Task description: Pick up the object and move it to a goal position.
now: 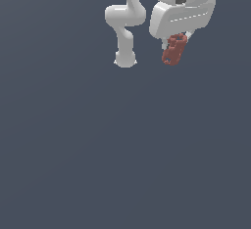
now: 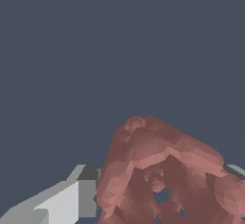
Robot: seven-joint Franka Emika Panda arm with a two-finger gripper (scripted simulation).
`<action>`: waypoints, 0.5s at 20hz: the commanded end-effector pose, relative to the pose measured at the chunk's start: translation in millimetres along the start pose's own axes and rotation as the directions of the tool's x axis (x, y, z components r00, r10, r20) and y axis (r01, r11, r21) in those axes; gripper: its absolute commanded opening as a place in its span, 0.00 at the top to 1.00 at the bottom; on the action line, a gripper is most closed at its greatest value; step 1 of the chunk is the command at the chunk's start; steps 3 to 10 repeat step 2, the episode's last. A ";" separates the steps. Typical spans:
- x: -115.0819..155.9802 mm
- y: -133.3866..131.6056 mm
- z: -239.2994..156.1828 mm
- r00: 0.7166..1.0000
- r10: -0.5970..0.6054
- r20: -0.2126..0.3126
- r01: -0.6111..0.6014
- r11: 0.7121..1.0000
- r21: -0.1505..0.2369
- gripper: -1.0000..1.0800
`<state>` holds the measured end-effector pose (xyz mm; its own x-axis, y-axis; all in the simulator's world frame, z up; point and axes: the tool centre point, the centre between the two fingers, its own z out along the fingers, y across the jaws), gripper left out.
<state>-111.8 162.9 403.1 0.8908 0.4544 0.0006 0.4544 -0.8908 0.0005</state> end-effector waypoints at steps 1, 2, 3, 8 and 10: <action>0.9 -1.8 -3.3 1.000 0.001 0.001 -0.001 1.000 0.000 1.00; 0.9 -2.0 -3.5 1.000 0.001 0.001 -0.001 1.000 0.000 1.00; 0.9 -2.0 -3.5 1.000 0.001 0.001 -0.001 1.000 0.000 1.00; 0.9 -2.0 -3.5 1.000 0.001 0.001 -0.001 1.000 0.000 1.00; 0.9 -2.0 -3.5 1.000 0.001 0.001 -0.001 1.000 0.000 1.00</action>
